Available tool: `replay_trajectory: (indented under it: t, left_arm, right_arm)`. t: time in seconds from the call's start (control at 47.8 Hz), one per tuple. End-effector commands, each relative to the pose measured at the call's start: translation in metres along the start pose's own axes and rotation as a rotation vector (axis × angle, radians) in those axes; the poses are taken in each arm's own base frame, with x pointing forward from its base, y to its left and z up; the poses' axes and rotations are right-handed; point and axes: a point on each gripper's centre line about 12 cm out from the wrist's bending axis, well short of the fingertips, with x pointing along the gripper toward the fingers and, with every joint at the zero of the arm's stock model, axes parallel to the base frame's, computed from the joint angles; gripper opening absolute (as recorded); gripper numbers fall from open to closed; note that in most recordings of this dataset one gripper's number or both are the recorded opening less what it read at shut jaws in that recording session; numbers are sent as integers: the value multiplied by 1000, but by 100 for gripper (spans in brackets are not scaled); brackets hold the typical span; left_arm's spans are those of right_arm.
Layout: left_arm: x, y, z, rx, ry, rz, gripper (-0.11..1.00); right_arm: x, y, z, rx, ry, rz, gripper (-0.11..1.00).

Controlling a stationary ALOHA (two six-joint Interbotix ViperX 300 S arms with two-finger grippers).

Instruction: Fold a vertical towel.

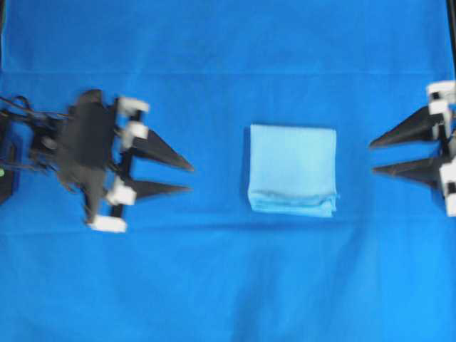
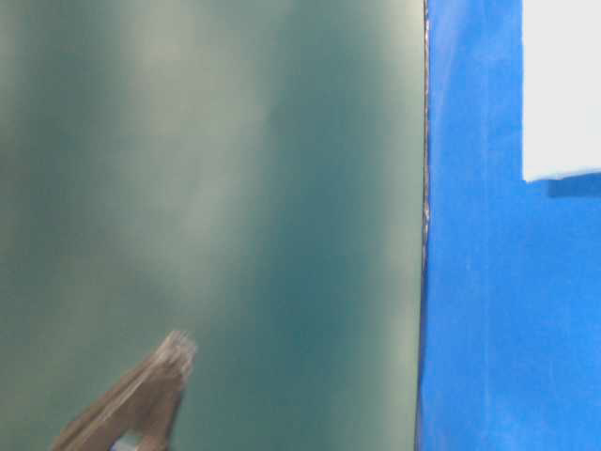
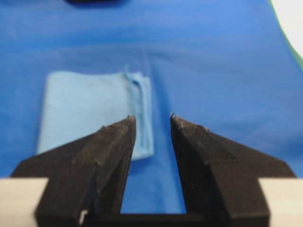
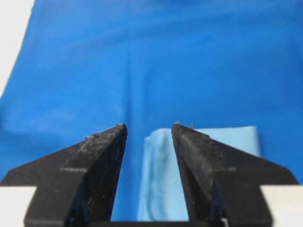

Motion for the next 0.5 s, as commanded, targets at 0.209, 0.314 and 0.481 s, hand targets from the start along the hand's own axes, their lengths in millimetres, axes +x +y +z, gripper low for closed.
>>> replay_trajectory:
  t: [0.209,0.314,0.481]
  left_arm:
    - [-72,12,2,-1,-152,48,33]
    - [-92,13,-11,1,-172,60,33]
    - [-118,11,-41,-9,-192,63,33]
  right_arm:
    - [-32,-8,12,-73,-73,-56,50]
    - [-39,-13,1,-83,-93,-67,50]
    - [-43,-21,-17,-66,-111,-91,50]
